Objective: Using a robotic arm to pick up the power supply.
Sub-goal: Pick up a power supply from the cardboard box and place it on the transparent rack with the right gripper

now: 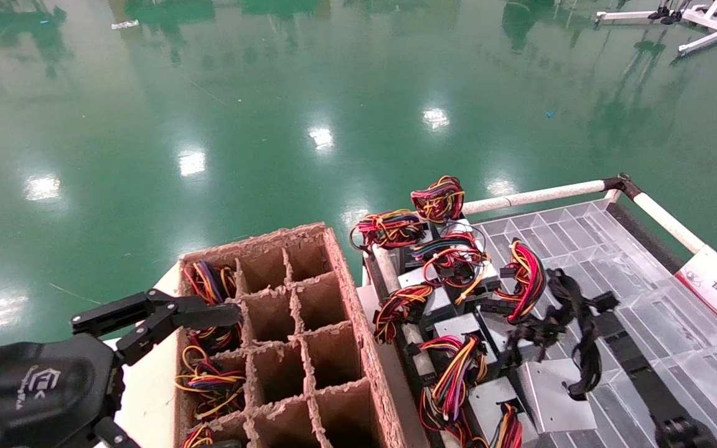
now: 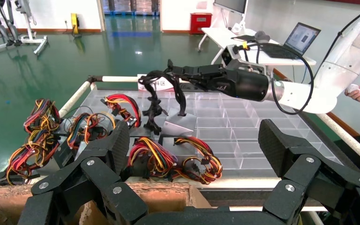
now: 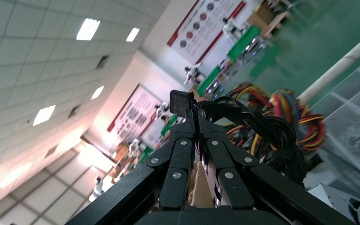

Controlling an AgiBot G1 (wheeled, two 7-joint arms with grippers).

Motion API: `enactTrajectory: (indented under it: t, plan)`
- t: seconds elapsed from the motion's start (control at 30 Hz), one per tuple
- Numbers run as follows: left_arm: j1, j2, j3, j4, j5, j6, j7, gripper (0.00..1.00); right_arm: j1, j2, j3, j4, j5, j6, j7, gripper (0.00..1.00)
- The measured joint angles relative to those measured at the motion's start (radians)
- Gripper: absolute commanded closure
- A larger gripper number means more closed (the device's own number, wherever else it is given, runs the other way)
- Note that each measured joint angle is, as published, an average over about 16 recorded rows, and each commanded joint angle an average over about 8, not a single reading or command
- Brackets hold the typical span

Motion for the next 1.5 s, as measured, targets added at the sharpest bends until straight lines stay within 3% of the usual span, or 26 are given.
enactTrajectory:
  t: [0.77, 1.5]
  plan:
    - [0.000, 0.000, 0.000, 0.000, 0.000, 0.000, 0.000, 0.00, -0.122, -0.024, 0.004, -0.082, 0.064, -0.136, 0.017, 1.00]
    - [0.000, 0.000, 0.000, 0.000, 0.000, 0.000, 0.000, 0.00, -0.172, -0.040, 0.020, -0.069, 0.071, -0.182, -0.010, 1.00]
